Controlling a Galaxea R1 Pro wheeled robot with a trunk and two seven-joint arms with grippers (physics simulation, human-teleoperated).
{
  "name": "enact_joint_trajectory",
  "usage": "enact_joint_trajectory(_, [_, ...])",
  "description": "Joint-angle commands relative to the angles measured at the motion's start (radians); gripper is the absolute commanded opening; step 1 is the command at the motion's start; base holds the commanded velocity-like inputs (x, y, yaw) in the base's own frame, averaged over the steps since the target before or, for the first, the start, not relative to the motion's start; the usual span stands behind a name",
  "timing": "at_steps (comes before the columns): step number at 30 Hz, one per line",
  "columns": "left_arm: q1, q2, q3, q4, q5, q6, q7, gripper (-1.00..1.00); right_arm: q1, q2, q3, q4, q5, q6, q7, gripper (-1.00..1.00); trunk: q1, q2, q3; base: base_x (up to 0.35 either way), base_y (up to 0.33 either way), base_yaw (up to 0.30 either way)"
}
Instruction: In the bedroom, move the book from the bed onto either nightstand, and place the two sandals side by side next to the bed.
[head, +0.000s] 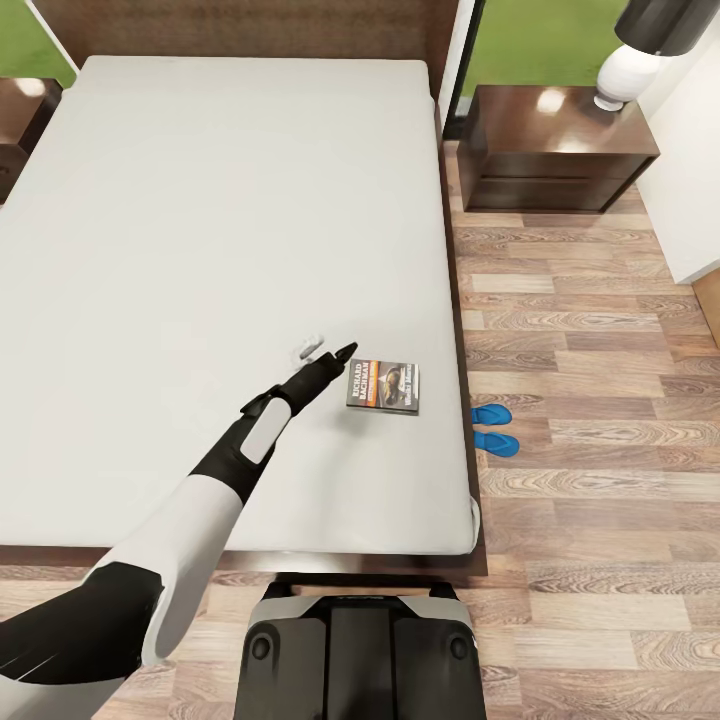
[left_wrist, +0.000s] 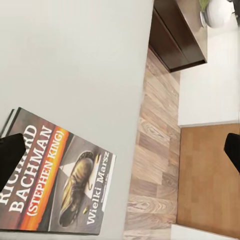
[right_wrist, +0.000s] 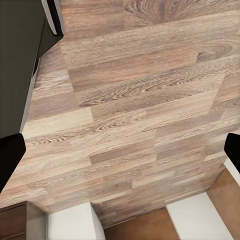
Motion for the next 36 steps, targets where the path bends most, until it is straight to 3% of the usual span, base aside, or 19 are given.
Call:
enact_joint_trajectory(1, [0.0,0.0,0.0,-0.001,0.01,0.005,-0.002,1.0,-0.001,0.0,-0.008,0.002,0.01,-0.004,-0.003,1.0,0.001,-0.001,-0.001,0.0,0.0,0.0])
enact_joint_trajectory(25, [-0.002,0.003,0.004,0.007,0.011,-0.037,0.01,1.0,-0.001,0.0,-0.008,0.001,0.01,-0.004,-0.002,1.0,0.001,-0.001,-0.001,0.0,0.0,0.0])
enact_joint_trajectory(32, [-0.011,0.002,0.006,0.0,0.028,0.005,0.063,1.0,-0.001,0.0,-0.01,0.002,0.01,-0.004,-0.003,1.0,0.001,-0.001,-0.001,0.0,0.0,0.0])
enact_joint_trajectory(36, [-0.065,0.004,0.006,0.0,0.061,0.029,0.116,1.0,-0.001,-0.001,-0.01,0.003,0.01,-0.004,-0.003,1.0,0.001,-0.001,-0.001,0.0,0.0,0.0])
